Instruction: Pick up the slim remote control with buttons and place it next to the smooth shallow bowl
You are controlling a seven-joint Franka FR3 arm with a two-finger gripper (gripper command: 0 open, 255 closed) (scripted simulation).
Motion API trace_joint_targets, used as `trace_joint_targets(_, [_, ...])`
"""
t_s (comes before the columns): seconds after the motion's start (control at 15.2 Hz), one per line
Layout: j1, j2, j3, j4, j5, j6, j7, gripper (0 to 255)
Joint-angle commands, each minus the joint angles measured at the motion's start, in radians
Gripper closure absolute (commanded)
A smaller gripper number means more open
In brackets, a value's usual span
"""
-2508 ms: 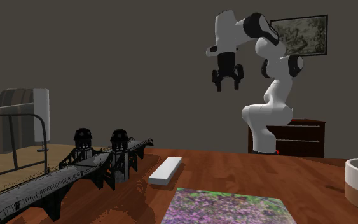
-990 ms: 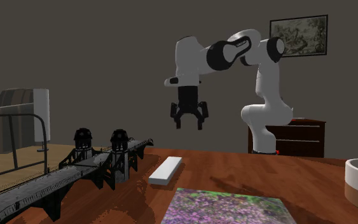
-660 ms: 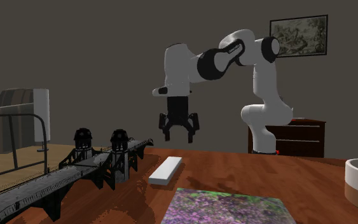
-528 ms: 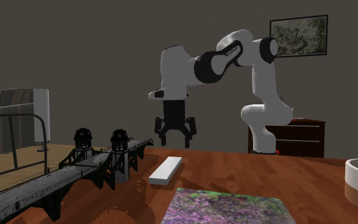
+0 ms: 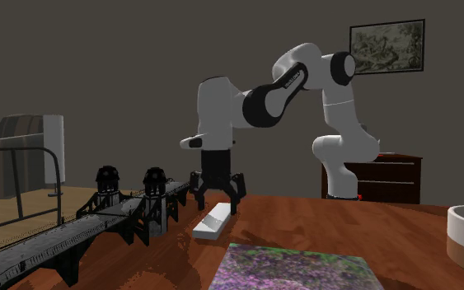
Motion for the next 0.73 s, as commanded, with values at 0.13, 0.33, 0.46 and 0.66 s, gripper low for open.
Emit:
trace_joint_targets(0.13, [0.0,0.024,0.002,-0.015,0.004,0.04,-0.001,0])
trace_joint_targets(0.33, [0.0,0.025,0.002,-0.015,0.004,0.04,-0.002,0])
trace_joint_targets(0.46, [0.0,0.025,0.002,-0.015,0.004,0.04,-0.002,0])
trace_joint_targets(0.66, [0.0,0.025,0.002,-0.015,0.004,0.04,-0.002,255])
